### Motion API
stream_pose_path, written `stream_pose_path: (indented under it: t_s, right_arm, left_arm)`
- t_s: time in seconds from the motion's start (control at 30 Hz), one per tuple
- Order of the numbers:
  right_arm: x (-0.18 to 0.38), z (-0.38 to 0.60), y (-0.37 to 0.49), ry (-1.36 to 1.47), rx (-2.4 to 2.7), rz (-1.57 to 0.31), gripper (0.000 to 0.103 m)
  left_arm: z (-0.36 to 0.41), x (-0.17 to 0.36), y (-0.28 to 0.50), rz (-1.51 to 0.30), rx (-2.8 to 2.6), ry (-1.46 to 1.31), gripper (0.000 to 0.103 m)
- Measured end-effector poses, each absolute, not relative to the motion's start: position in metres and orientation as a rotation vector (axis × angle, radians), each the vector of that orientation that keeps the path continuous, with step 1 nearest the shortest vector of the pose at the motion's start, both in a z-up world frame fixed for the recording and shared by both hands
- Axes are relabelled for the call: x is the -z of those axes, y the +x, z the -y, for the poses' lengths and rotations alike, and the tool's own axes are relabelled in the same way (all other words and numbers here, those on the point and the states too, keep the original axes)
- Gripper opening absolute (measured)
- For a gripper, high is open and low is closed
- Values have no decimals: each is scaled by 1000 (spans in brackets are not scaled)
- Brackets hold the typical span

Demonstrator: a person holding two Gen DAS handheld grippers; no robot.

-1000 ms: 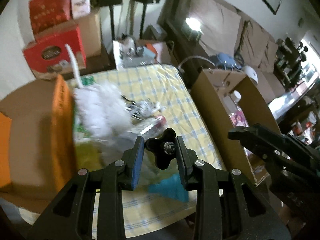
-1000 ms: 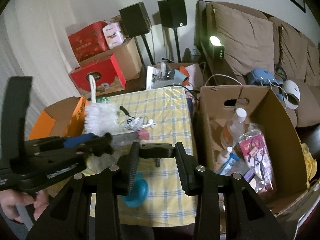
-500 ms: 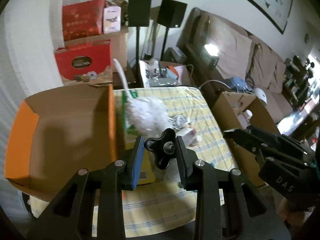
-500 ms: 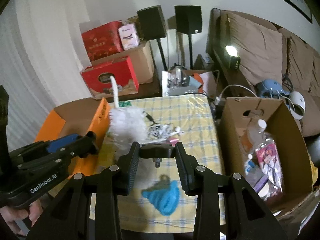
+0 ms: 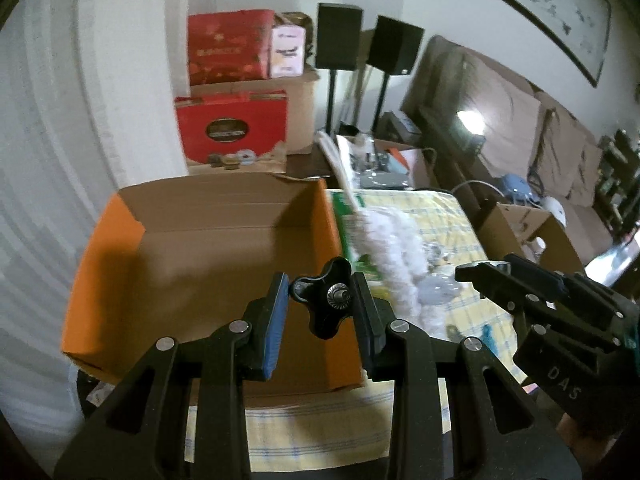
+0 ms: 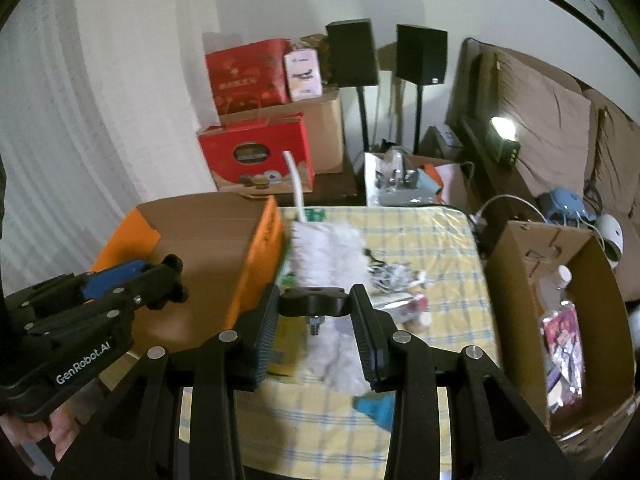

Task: Organize objects
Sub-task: 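Carry both black knobs into the orange box and open both tools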

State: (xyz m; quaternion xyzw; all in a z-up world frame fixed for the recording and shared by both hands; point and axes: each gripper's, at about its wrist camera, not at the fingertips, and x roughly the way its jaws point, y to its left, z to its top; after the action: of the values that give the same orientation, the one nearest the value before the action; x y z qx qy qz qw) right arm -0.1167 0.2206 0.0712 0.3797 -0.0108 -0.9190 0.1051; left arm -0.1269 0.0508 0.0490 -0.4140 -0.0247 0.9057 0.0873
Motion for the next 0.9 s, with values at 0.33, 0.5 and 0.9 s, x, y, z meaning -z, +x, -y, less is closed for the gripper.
stream_pose_path:
  t_s: [0.33,0.5,0.9]
  right_arm:
    - [-67,-169,-125,1115,2654,-2,36]
    - [-59,-150,-126,1125,2623,-16,36]
    - [-30,-117,-136,1179,2541,-8,36]
  left_arm:
    - [3,-42,-129,123,-2762,-1261,29]
    - [16,-34,-132,128,-2768,-1281,29]
    - [38,3,-143,181,-2723,-1375,29]
